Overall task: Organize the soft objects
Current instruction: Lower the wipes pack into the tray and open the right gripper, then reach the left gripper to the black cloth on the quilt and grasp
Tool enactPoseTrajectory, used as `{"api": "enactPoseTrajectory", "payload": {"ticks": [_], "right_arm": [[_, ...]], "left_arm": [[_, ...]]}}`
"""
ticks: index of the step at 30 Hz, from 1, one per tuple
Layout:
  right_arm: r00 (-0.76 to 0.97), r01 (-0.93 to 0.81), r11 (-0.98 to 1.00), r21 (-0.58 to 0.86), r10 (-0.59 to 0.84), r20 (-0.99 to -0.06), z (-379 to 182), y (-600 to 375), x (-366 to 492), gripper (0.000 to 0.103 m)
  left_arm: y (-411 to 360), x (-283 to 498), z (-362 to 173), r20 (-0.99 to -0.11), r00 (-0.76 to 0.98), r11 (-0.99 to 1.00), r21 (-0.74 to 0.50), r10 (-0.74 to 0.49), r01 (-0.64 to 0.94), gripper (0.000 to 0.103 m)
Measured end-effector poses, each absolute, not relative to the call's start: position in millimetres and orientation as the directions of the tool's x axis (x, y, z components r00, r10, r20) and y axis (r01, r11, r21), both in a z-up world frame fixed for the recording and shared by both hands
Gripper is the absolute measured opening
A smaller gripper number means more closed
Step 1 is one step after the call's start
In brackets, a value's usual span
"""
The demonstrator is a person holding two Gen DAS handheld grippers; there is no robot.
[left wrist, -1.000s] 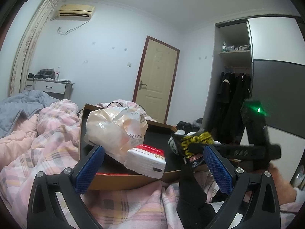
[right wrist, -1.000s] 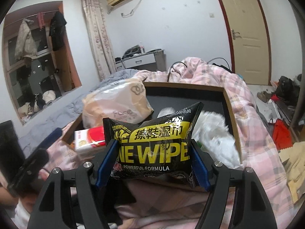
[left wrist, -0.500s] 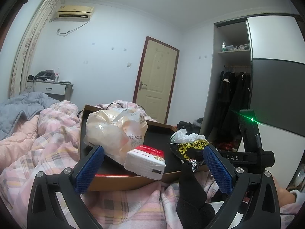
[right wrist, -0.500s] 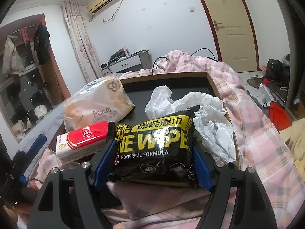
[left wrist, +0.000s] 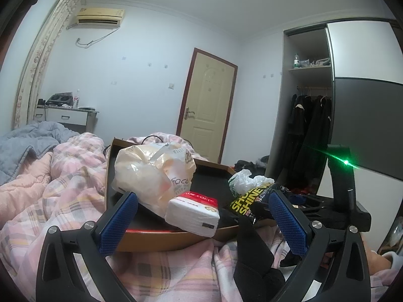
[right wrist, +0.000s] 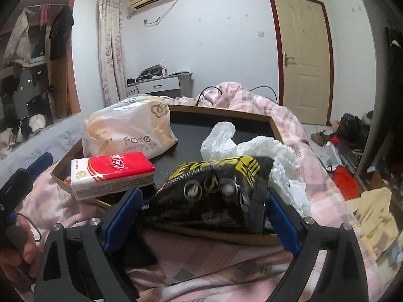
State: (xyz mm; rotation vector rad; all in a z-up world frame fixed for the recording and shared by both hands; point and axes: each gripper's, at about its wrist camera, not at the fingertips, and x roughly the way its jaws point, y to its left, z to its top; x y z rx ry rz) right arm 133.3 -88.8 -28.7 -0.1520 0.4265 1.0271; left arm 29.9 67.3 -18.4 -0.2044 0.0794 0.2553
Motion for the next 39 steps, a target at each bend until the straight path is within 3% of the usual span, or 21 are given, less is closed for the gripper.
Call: {"api": "enactPoseTrajectory", "payload": {"ticks": [10,25,31,39], "right_arm": [[0.449,-0.86,0.506,0.064,0.811,-0.375,-26,-93,131,0.097],[0.345,-0.905,0.39,0.169,0.907,-0.241,-26,-124,132,0.102],[0.321,-0.898,0.374,0.23,0.917,-0.238,-30,-125,139,0.102],[0.32,-0.902,0.372,0.22,0.917,-0.239,-31,-126,137,0.102]], "left_arm": [[68,29,-18,-0.105,0.965,0.947,-0.191,0.242,-0.259,0.103],[66,31,-17,-0.111,0.963,0.95,-0.173,0.244,-0.26,0.103],[63,35,-18,-0.143,0.965,0.957,-0.157,0.221,-0.243,0.103],[28,56,-24,-0.27,0.962,0.998,-0.009,0.053,-0.057,0.103]]}}
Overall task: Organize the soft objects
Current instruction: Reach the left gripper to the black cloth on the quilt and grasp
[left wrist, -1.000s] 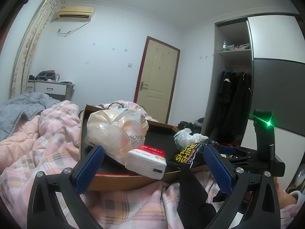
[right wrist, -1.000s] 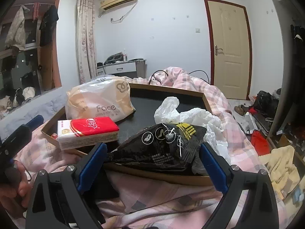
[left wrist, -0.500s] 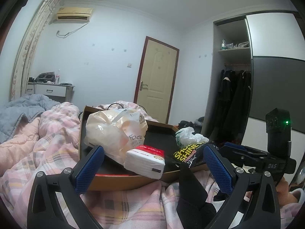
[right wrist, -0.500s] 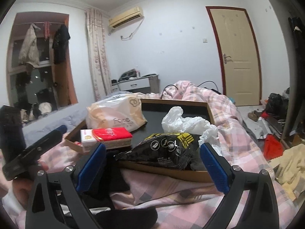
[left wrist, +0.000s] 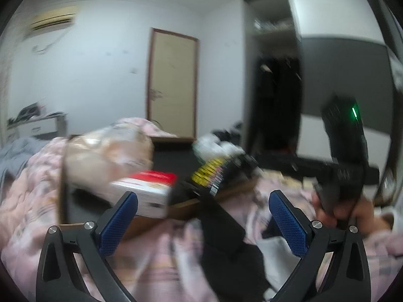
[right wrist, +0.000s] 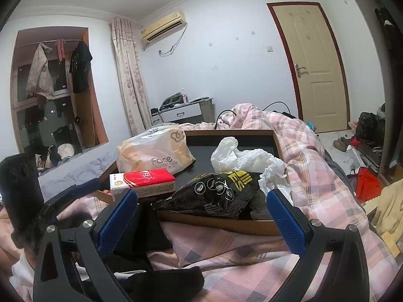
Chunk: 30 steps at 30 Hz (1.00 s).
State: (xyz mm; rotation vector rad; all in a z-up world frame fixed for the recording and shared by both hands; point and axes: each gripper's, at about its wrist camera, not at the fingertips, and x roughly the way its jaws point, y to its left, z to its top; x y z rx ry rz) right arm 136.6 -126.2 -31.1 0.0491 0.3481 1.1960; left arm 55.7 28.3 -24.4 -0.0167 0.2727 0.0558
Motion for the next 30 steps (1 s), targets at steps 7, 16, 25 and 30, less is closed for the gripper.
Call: {"api": "enactPoseTrajectory", "payload": {"ticks": [7,16,25,30], "right_arm": [[0.318,-0.901,0.37,0.228,0.918,-0.236,-31,-129,139,0.102],[0.317,-0.9,0.37,0.231,0.919,-0.235,-31,-130,140,0.102],[0.317,-0.9,0.369,0.231,0.919,-0.235,-31,-131,140,0.102],[0.316,-0.9,0.369,0.231,0.919,-0.236,-31,-131,140,0.102]], "left_arm": [[-5,64,-34,-0.371,0.928,0.99,0.118,-0.027,0.077,0.103],[-5,77,-44,-0.491,0.87,0.991,0.095,-0.034,0.092,0.103],[-2,84,-49,-0.54,0.84,0.993,0.066,-0.046,0.096,0.056],[-1,79,-48,-0.528,0.848,0.994,0.057,-0.046,0.089,0.045]]}}
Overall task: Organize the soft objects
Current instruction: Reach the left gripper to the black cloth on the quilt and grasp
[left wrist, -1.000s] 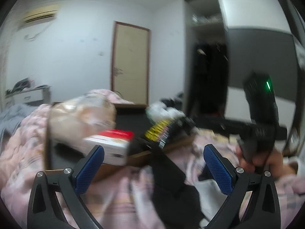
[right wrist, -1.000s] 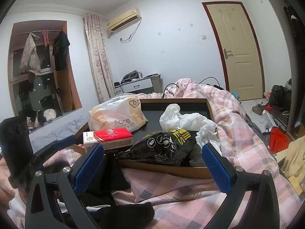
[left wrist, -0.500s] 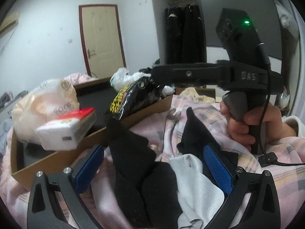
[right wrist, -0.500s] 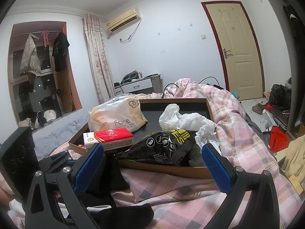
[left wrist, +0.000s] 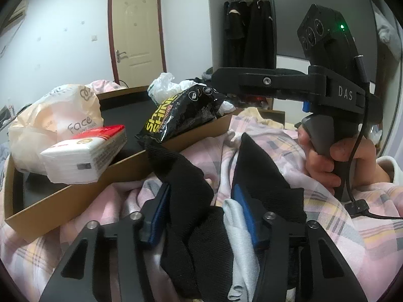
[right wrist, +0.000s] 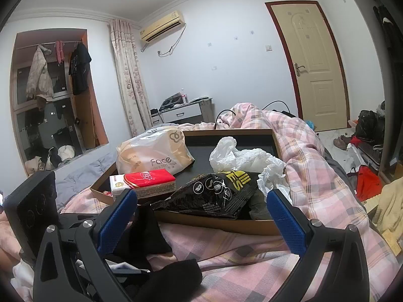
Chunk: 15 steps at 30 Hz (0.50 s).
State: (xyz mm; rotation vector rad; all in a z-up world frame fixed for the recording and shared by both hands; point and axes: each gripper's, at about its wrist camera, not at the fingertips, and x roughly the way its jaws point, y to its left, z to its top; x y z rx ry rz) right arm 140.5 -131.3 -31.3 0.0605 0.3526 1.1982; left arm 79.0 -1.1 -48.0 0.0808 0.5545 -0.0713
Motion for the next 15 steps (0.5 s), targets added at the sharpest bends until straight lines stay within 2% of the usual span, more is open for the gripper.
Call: {"api": "enactPoseTrajectory", "payload": {"ticks": [5,10,15], "right_arm": [[0.317,-0.9,0.369,0.231,0.919,-0.236,-31,-131,141,0.102],[0.316,-0.9,0.369,0.231,0.919,-0.236,-31,-131,141,0.102],[0.316,-0.9,0.369,0.233,0.919,-0.235,-31,-132,140,0.102]], "left_arm": [[0,75,-46,-0.502,0.864,0.995,0.059,-0.035,0.075,0.032],[6,72,-42,-0.475,0.879,0.997,0.04,-0.033,0.059,0.028],[13,60,-35,-0.41,0.911,0.999,0.006,-0.036,0.042,0.027]]}}
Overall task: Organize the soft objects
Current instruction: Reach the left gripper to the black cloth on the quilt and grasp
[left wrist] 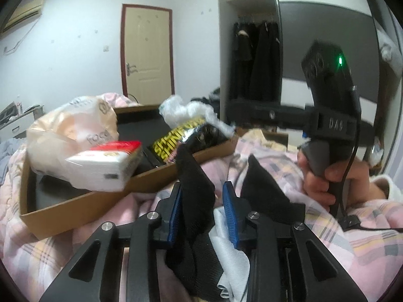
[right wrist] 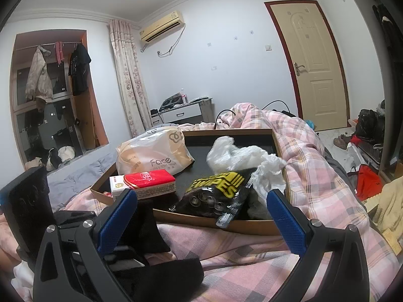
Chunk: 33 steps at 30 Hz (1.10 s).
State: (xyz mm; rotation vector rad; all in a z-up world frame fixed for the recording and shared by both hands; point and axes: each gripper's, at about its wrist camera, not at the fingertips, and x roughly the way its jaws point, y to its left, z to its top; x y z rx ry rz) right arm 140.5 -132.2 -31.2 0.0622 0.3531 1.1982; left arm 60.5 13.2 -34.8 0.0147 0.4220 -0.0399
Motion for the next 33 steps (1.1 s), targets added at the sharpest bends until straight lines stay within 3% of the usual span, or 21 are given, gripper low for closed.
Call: {"api": "enactPoseTrajectory", "payload": {"ticks": [8,18,19,22,27,28,29,31,33], "right_arm": [[0.316,-0.9,0.368,0.234,0.92,-0.233,-31,-133,141,0.102],[0.316,-0.9,0.368,0.234,0.92,-0.233,-31,-133,140,0.102],[0.316,-0.9,0.369,0.234,0.92,-0.233,-31,-133,140,0.102],[0.317,-0.9,0.369,0.233,0.92,-0.232,-31,-133,140,0.102],[0.316,-0.9,0.368,0.235,0.92,-0.233,-31,-133,140,0.102],[0.317,-0.9,0.369,0.234,0.92,-0.232,-31,-133,140,0.102],[0.317,-0.9,0.369,0.234,0.92,-0.232,-31,-133,141,0.102],[0.316,-0.9,0.368,0.234,0.92,-0.233,-31,-133,140,0.102],[0.316,-0.9,0.368,0.234,0.92,-0.232,-31,-133,140,0.102]], "left_arm": [[29,52,-29,-0.343,0.938,0.997,-0.08,-0.046,0.02,0.026],[22,73,-40,-0.449,0.894,1.0,-0.029,-0.012,-0.002,0.027],[22,74,-41,-0.457,0.89,1.0,-0.027,-0.01,-0.003,0.03],[17,76,-44,-0.472,0.882,1.0,0.001,0.007,-0.008,0.061],[12,76,-45,-0.477,0.878,0.998,0.048,0.053,-0.034,0.063],[12,75,-45,-0.475,0.878,0.998,0.047,0.056,-0.038,0.058],[14,74,-45,-0.47,0.88,0.998,0.041,0.062,-0.048,0.043],[18,71,-43,-0.462,0.884,0.998,0.027,0.068,-0.063,0.026],[23,66,-41,-0.441,0.895,0.998,0.005,0.063,-0.068,0.018]]}}
